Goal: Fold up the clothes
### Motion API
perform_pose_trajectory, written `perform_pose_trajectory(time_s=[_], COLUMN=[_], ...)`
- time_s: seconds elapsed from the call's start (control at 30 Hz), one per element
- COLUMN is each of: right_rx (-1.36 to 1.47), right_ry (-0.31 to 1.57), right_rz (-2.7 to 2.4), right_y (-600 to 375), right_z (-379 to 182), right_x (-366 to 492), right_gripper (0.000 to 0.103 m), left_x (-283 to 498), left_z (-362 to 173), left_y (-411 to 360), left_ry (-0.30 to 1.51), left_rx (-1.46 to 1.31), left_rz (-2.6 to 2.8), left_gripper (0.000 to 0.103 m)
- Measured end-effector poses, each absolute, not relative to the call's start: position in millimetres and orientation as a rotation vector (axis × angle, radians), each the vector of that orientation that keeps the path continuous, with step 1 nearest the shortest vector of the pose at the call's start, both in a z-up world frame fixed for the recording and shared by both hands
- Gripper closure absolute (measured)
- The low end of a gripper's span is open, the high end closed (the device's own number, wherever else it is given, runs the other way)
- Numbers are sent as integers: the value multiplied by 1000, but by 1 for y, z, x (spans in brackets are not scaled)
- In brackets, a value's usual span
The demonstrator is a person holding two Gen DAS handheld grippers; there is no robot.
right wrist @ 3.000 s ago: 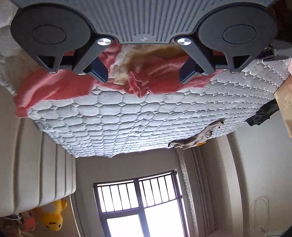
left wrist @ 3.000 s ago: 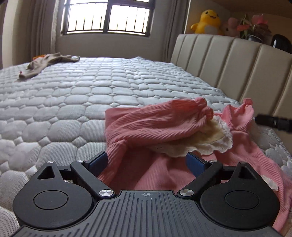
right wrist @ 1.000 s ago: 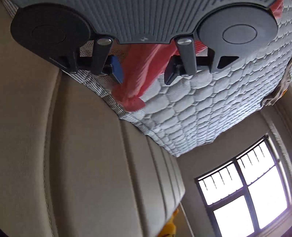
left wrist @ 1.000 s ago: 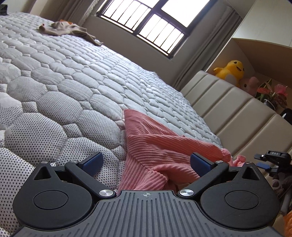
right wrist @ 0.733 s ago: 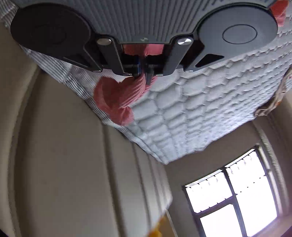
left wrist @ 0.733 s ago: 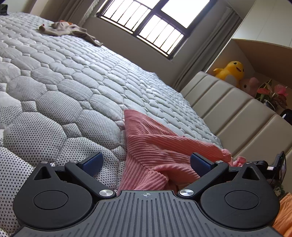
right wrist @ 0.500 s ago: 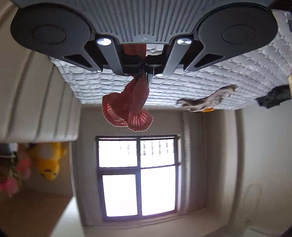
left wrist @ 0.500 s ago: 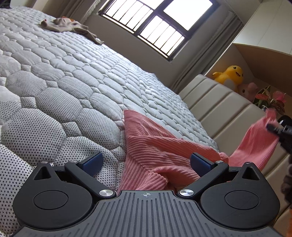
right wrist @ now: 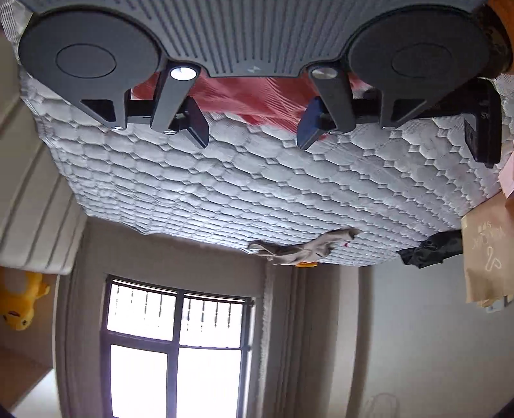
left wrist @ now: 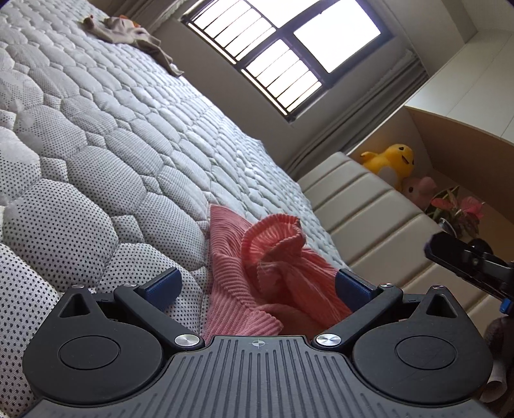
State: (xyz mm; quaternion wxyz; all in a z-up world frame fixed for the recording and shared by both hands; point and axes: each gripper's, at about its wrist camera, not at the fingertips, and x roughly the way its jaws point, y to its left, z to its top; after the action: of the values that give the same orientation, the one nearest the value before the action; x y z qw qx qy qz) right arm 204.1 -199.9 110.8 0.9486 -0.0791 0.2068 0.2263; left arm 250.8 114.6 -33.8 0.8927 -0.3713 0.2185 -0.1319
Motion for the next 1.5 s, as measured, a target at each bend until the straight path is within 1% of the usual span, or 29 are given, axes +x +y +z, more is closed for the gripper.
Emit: perform_pose_trajectory(time_s=[0.2,0.27,0.4,0.53,0.67,0.8,0.9,1.0,1.03,1.1,1.27,1.37,1.5], right_rx=[-181,-184,-141,-93,-90,-133,-139,-147,-149,-137,-144,-150,-151], right_ry=[535,543,546,535,549,580,576,566,568,572,534,510,487], right_rz=[285,264,254,267,265,256,245,247,246,250,260,254,242], right_y=[-261,-276,-297,-300,-298,-292,-292,-294,-294,-293,-288,-292,-302], right_z=[51,41,29,22,9,-6,-2,7,11,19,46,58,71], right_x=[177,171,169,165,159,154,152,150,151,156,169,177,187], right_gripper=[41,38,34,27,26,26,26,23,22,22,22,19,19], left_x=[257,260,264,268,273,273,276,284,284,278,261,260,266], left_z=[-32,-25,2,29,44,40,28,10,6,4,23,44,62], left_y=[117,114,104,94,63,38,30,47,57,78,111,101,68], left_ry=[496,516,505,494,467,473,543,655,667,662,582,549,526], left_rx=[-774,-753,-694,-635,-539,-524,-478,-488,-510,-546,-635,-591,-520], left_rz=[-271,-269,-279,-290,-372,-497,-427,-256,-230,-197,-247,-341,-506], left_gripper=[0,0,0,0,0,0,0,0,0,0,0,0,0])
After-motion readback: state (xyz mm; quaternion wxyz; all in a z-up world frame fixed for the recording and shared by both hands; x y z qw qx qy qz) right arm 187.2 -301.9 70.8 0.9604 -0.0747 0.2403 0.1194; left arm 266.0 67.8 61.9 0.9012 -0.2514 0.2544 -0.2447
